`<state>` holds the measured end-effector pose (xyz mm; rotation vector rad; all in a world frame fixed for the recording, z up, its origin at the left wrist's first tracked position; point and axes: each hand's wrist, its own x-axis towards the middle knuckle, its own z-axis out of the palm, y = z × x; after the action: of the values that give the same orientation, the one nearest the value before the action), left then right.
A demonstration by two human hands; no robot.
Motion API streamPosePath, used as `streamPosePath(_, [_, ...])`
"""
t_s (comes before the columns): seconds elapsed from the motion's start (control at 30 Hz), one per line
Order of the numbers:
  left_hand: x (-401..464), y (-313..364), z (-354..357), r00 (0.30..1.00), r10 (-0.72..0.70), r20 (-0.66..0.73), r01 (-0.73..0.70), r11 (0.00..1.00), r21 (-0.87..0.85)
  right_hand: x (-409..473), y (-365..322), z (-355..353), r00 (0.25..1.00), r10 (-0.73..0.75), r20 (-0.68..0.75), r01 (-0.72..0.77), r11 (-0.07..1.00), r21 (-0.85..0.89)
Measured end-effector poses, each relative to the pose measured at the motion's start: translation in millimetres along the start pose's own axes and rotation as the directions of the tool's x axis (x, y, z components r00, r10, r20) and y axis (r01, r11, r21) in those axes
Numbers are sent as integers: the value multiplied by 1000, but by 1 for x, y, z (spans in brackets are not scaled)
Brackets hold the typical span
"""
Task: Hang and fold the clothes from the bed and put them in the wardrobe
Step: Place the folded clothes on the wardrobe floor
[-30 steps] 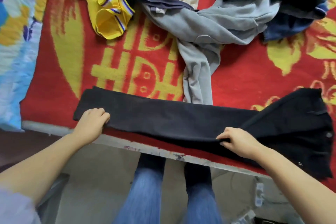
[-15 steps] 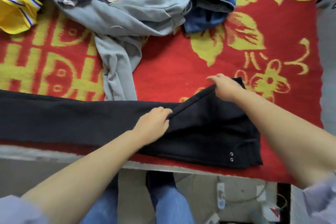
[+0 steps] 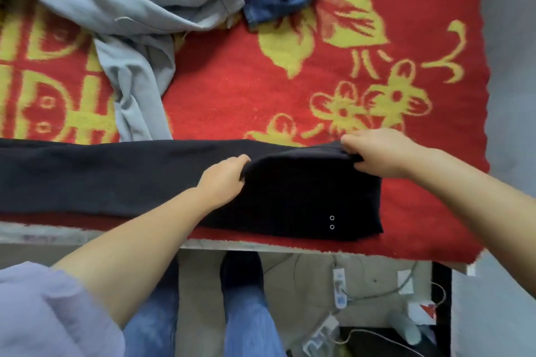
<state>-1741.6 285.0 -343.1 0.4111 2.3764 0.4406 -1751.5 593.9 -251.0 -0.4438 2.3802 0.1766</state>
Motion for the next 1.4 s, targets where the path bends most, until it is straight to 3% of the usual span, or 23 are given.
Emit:
streamPosePath(0.07, [-19, 10, 16, 973, 226, 50, -232, 955, 183, -43, -6, 34, 999, -45, 26, 45, 999, 6])
streamPosePath(0.13, [-42, 14, 39, 928, 341, 149, -372, 856, 360, -71, -18, 81, 994, -27, 106, 22, 998, 50])
streamPosePath(0.23, [-64, 2, 68, 901, 163, 401, -355, 809, 469, -86, -36, 147, 929, 4, 370, -90, 972, 215])
streamPosePath(0.27, [-65, 0, 71, 895, 100, 435, -320, 824, 468, -84, -37, 159, 930, 75, 360, -204, 919, 338])
streamPosePath(0.33, [-64, -1, 72, 916, 73, 394, -259, 858, 443, -75, -29, 174, 915, 383, 129, -369, 665, 650])
streamPosePath(0.4, [-60, 3, 70, 945, 85, 314, -209, 899, 385, -61, -13, 182, 718, 696, 1, -405, 417, 813])
streamPosePath(0.43, [-58, 7, 70, 960, 88, 265, -182, 917, 354, -55, -6, 183, 641, 766, 55, -430, 299, 852])
streamPosePath(0.53, [-47, 24, 70, 987, 40, 156, -66, 984, 164, -33, 3, 192, 606, 695, 387, -471, -79, 879])
streamPosePath(0.6, [-36, 39, 72, 983, -42, 181, 56, 996, -72, -24, 4, 193, 644, 604, 469, -453, -193, 871])
streamPosePath(0.7, [-21, 60, 72, 949, -164, 269, 258, 895, -364, -25, 2, 175, 748, 592, 299, -329, -60, 942])
streamPosePath(0.77, [-18, 68, 68, 925, -211, 314, 347, 807, -478, -36, -5, 147, 759, 627, 176, -268, 54, 962])
streamPosePath(0.83, [-18, 68, 60, 910, -208, 359, 391, 720, -573, -51, -22, 113, 763, 639, 96, -201, 94, 975])
streamPosePath(0.9, [-23, 65, 45, 894, -172, 414, 438, 524, -730, -65, -55, 71, 822, 570, 1, -80, 113, 990])
streamPosePath(1.0, [-37, 48, 15, 891, -55, 450, 453, 103, -885, -59, -129, 14, 889, 438, -136, 57, 189, 980])
streamPosePath(1.07, [-48, 19, 0, 937, 18, 349, 350, -70, -934, -29, -186, -3, 905, 395, -155, 88, 183, 979])
streamPosePath(1.13, [-60, -19, -13, 967, -27, 254, 247, -158, -956, 12, -240, -6, 935, 342, -97, 36, 180, 983])
streamPosePath(1.17, [-67, -39, -16, 967, -94, 237, 224, -126, -966, 32, -262, -5, 960, 278, -34, -20, 188, 982])
streamPosePath(1.27, [-77, -92, -15, 889, -349, 295, 368, 164, -915, 72, -285, 14, 964, 187, 188, -238, 297, 925])
streamPosePath(1.33, [-75, -110, -8, 865, -457, 210, 390, 345, -854, 75, -273, 30, 937, 305, 171, -255, 262, 931])
streamPosePath(1.4, [-73, -107, -4, 897, -430, 102, 329, 496, -804, 66, -248, 48, 870, 491, 54, -198, 245, 949])
